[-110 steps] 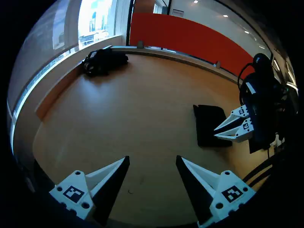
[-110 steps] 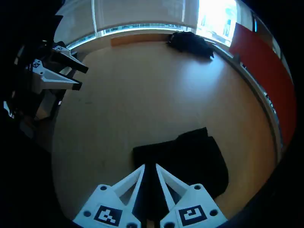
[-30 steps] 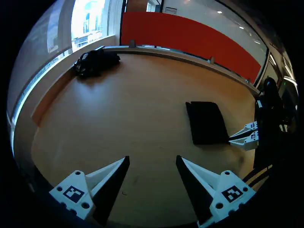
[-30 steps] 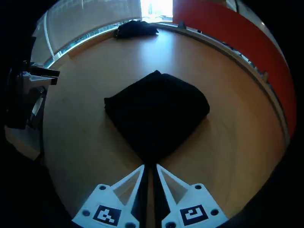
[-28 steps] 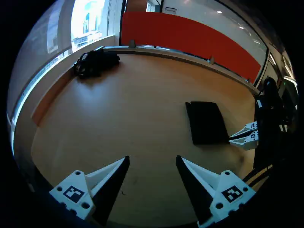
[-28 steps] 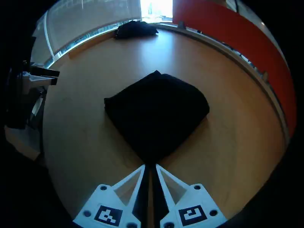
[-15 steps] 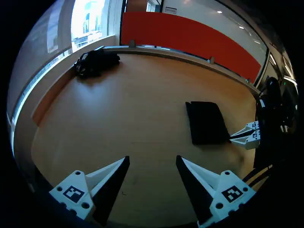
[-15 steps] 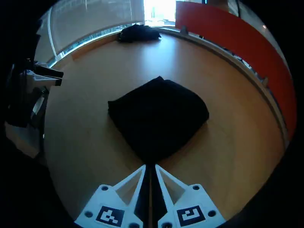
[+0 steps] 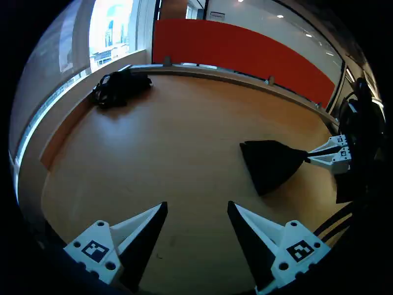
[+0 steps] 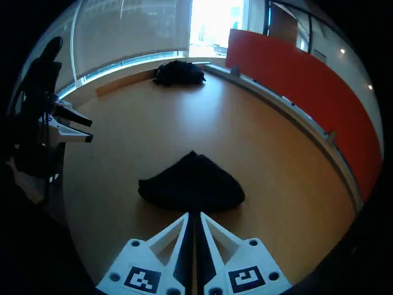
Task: Fold towel
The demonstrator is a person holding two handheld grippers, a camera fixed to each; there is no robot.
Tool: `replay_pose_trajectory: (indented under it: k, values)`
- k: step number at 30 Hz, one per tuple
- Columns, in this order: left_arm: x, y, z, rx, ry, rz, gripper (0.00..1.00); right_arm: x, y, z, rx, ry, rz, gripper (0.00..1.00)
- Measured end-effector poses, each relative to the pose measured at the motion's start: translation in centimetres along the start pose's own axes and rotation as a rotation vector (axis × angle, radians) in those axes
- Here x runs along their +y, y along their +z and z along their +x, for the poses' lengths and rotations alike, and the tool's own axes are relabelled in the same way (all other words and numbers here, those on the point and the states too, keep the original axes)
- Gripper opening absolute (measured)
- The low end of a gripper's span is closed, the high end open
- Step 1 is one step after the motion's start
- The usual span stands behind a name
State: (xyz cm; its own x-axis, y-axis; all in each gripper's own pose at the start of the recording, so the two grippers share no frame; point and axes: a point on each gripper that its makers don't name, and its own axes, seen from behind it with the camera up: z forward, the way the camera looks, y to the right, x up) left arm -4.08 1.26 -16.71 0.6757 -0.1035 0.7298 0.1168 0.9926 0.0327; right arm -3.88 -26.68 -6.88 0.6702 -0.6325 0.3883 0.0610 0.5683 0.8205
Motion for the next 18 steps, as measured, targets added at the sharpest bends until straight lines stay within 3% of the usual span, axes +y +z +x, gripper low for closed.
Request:
replay_pose_trajectory:
  k: [11,18]
  values:
    - [1.2,0.3,1.9,0.024,0.03,-0.026,0.9,2.4,-3.4,5.3,0.101,-0.033,-0.051,0.02]
    - [1.6,0.2,2.5,0.031,0.043,-0.04,0.9,4.1,-5.2,7.0,0.14,-0.018,-0.082,0.02]
